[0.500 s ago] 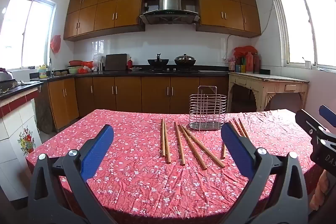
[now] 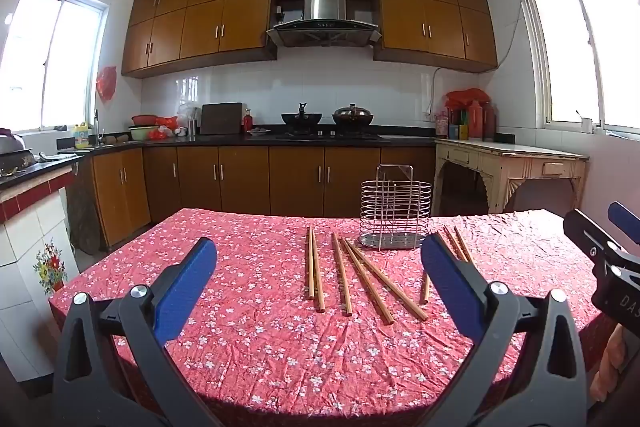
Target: Organize utensils
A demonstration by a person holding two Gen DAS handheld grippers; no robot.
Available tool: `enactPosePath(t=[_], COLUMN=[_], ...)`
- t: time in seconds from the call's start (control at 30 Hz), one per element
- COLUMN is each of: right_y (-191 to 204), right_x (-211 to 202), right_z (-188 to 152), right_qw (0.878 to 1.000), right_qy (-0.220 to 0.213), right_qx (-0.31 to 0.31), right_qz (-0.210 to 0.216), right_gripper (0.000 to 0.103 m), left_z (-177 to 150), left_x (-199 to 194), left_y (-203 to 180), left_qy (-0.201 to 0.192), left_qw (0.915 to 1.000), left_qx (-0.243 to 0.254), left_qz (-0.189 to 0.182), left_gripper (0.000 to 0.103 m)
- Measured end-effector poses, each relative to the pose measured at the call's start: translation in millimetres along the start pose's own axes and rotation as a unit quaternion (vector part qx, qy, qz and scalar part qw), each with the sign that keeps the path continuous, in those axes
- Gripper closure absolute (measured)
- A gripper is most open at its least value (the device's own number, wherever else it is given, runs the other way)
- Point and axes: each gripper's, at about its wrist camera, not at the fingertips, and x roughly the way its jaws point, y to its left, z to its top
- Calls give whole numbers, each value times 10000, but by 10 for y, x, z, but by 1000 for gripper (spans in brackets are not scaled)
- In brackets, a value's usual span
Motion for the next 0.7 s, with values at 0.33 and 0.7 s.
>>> enactPosePath(t=[0.33, 0.7], right_y=[10, -33], right_x=[5, 37], right_z=[-3, -31], right_qw=[10000, 10000], right_qy=[6, 23], right_qx=[10, 29], right_qz=[3, 10], right_gripper=[4, 4], left_z=[7, -3], left_x=[0, -5], left_y=[33, 32], left_qy=[9, 2], left_qw=[10000, 10000], left_qx=[-28, -23], left_qz=[-12, -13], left_gripper=[2, 2])
